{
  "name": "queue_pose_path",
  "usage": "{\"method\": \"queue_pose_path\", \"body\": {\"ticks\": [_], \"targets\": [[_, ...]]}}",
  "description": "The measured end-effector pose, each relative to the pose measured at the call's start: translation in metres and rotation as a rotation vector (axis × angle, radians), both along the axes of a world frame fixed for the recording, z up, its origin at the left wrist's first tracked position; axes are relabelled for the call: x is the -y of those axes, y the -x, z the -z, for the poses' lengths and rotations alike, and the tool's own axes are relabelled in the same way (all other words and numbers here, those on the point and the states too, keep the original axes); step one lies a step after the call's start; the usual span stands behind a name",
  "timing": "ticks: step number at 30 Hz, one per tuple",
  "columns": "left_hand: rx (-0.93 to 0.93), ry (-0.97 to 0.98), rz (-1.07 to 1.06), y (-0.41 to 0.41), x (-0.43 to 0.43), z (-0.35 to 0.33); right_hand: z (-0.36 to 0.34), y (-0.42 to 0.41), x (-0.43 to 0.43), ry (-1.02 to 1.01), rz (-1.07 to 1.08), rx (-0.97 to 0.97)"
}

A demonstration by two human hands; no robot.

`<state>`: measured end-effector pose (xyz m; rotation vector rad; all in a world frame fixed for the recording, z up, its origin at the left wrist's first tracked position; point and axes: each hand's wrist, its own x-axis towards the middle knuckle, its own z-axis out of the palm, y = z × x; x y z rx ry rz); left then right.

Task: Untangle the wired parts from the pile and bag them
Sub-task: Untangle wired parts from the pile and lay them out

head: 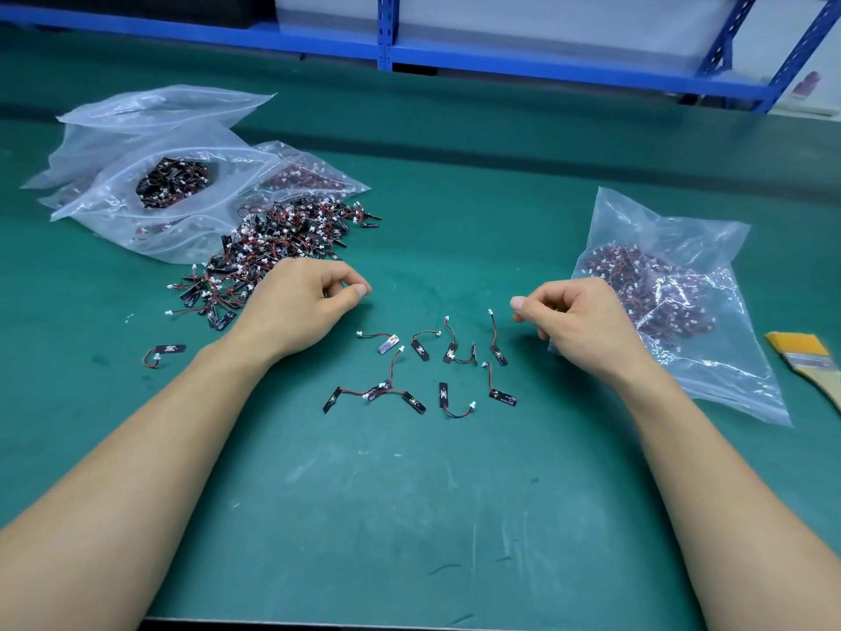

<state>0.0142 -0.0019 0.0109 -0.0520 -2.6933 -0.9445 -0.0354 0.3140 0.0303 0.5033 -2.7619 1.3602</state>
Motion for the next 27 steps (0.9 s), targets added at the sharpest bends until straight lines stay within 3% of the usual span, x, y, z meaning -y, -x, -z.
{"method": "queue_pose_path", "body": {"ticks": [27], "targets": [[0.091, 0.003, 0.079, -0.0009, -0.0037, 0.0006, -0.0001, 0.0002, 0.0007, -0.024, -0.001, -0.004]]}}
